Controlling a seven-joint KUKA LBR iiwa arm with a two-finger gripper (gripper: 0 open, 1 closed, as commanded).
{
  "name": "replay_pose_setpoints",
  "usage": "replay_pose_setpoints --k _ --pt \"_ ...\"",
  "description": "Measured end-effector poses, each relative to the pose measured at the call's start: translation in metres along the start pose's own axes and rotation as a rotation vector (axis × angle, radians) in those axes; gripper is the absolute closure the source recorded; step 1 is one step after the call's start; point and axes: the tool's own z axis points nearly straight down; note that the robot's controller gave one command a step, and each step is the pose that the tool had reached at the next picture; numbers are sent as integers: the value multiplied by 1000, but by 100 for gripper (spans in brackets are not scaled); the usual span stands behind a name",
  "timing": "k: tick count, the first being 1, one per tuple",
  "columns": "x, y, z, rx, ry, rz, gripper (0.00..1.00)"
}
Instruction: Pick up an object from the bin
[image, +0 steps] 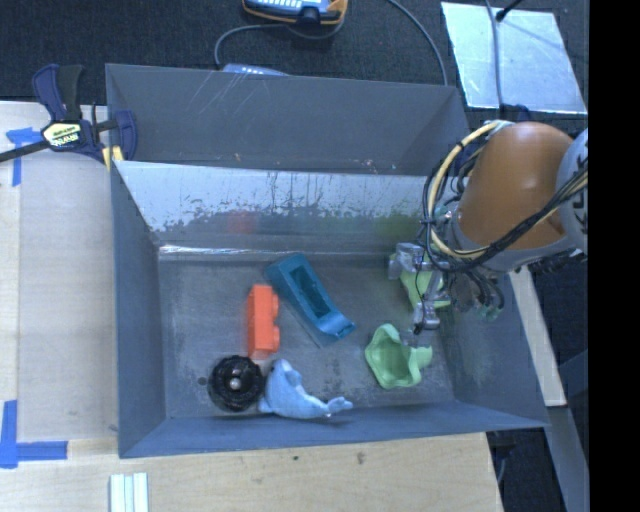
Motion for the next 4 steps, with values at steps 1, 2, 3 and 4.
replay_pose_setpoints --k 1,2,3,4 --pt "-2 0 -5 1 -8 -2 0" --pt "-1 0 17 2 -16 -93 0" --pt "0 19 46 11 -71 -332 0" --pt "1 17 45 11 -66 -327 0"
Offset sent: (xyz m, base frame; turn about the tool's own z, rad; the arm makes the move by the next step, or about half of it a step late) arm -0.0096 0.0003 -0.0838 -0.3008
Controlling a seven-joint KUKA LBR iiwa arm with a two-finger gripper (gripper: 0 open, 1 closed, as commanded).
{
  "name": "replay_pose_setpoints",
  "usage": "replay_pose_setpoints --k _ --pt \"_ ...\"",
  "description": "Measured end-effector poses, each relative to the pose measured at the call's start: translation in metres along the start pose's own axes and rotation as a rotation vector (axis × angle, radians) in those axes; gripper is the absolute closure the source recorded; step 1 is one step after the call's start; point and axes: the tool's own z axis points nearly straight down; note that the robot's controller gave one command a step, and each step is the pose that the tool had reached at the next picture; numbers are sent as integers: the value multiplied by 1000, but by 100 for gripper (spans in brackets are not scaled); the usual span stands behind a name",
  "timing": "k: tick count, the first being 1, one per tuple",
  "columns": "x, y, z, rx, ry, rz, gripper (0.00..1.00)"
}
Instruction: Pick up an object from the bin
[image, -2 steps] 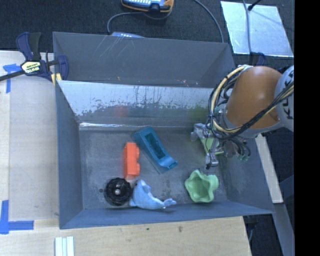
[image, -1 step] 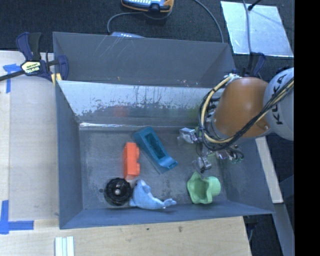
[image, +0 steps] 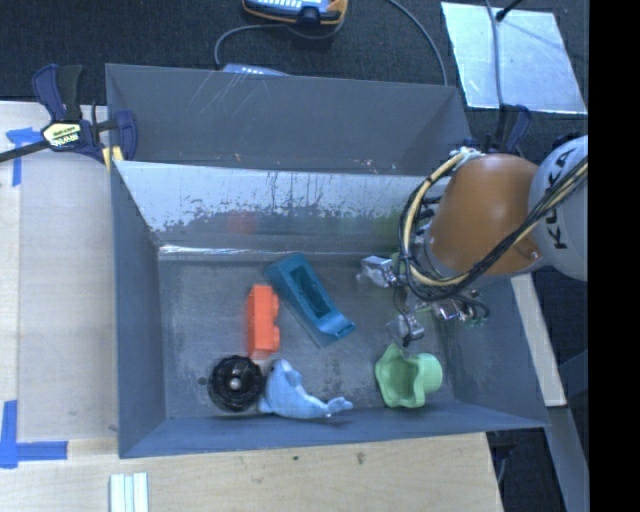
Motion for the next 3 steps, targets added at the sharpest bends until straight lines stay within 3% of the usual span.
replay_pose_setpoints --k 1,2,3 --pt "-1 6 -1 1 2 -3 0" --pt "5 43 -7 2 -5 -13 0" --pt "-29 75 -26 -2 7 21 0"
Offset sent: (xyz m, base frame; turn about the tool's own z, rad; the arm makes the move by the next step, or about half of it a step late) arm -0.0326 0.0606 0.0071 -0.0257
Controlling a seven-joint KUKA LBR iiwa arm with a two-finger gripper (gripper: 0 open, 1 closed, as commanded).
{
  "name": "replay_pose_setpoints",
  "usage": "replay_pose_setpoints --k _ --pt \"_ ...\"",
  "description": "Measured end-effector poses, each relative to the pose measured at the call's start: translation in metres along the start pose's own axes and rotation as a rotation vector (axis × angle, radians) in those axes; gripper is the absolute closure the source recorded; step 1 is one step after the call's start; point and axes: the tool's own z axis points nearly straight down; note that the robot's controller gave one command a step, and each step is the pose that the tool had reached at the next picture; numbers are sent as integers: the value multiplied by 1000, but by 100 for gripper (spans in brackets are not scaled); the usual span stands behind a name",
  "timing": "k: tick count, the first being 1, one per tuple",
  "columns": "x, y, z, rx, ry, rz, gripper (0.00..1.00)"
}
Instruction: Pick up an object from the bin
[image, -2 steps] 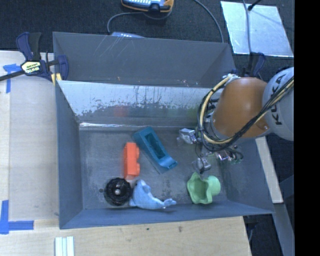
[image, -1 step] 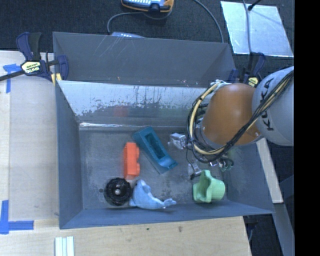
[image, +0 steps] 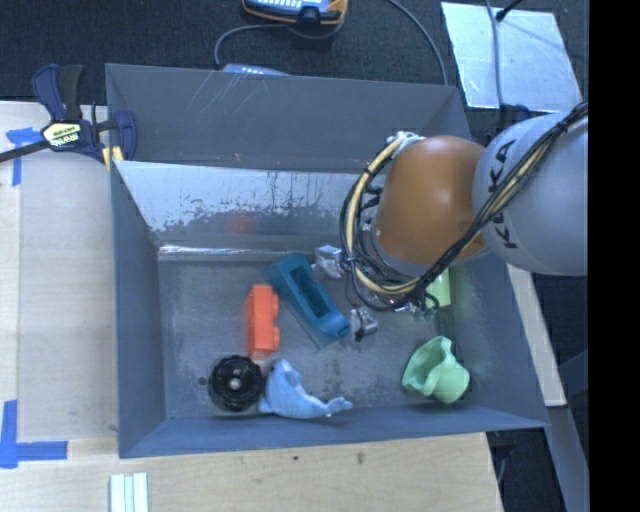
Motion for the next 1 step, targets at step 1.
replay_pose_setpoints --k 1 --pt "-22 28 8 6 -23 -37 0"
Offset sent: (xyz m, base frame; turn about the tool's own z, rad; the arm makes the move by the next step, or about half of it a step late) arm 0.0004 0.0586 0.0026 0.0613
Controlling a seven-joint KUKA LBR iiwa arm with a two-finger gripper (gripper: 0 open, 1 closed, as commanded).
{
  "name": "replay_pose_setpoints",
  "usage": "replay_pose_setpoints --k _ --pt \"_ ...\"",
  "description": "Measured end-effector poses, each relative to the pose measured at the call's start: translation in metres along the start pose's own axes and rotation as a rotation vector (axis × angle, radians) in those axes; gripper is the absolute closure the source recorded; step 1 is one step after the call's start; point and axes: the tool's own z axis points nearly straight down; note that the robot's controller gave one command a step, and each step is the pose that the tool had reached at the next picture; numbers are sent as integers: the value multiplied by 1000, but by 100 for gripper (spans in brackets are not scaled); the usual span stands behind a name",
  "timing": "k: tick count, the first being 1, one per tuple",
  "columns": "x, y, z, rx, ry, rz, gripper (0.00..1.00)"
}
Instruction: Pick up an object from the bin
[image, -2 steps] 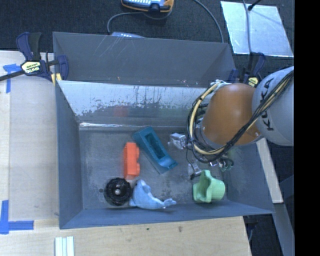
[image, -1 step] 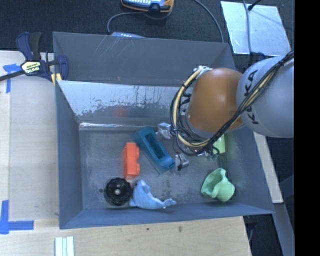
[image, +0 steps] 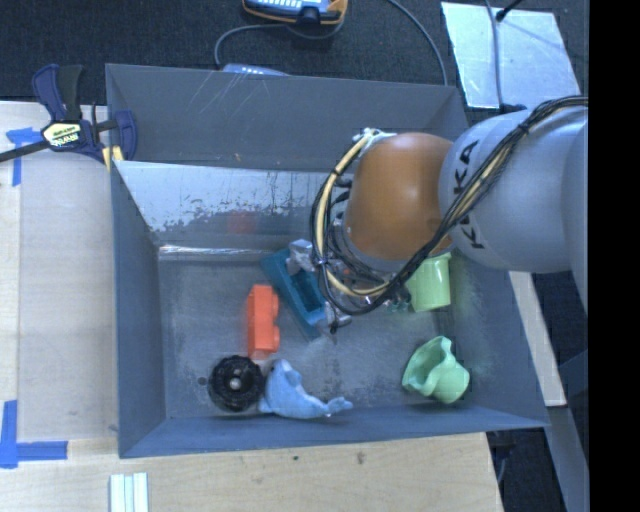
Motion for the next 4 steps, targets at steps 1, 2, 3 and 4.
replay_pose_setpoints --k 1,2,3,4 --pt "5 17 8 -4 16 17 0" --pt "-7 19 8 -2 7 -11 0" --pt "-16 24 17 -6 9 -280 0" --pt "-38 41 15 -3 5 -280 0"
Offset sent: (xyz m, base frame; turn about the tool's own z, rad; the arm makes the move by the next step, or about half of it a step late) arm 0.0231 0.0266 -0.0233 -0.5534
